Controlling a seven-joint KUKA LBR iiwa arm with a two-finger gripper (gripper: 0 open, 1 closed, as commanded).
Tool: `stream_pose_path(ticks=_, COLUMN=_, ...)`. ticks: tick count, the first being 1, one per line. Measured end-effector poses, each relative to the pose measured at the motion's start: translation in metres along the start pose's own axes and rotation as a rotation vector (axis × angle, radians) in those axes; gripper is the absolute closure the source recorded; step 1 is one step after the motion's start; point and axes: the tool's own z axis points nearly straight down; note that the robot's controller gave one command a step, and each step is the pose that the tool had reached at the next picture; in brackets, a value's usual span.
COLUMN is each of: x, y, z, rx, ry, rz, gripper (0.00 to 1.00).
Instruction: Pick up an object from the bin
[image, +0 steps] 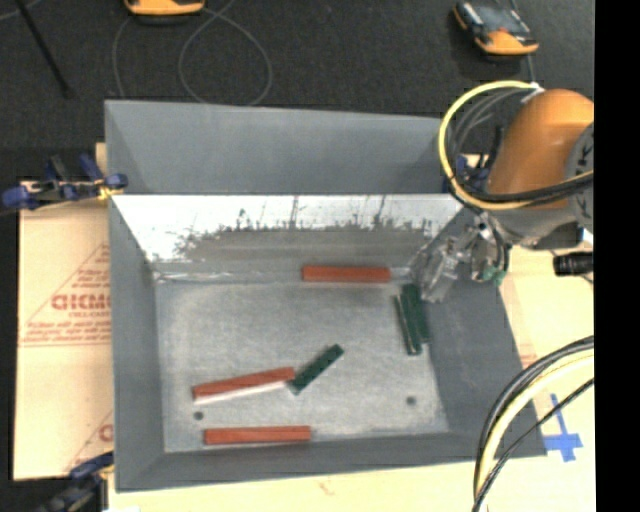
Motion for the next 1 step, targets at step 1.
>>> stream_pose_path(ticks=1, x=0.041, y=0.0092, z=0.0259, rx=0.0, ry=0.001, rz=0.271, gripper=1.0)
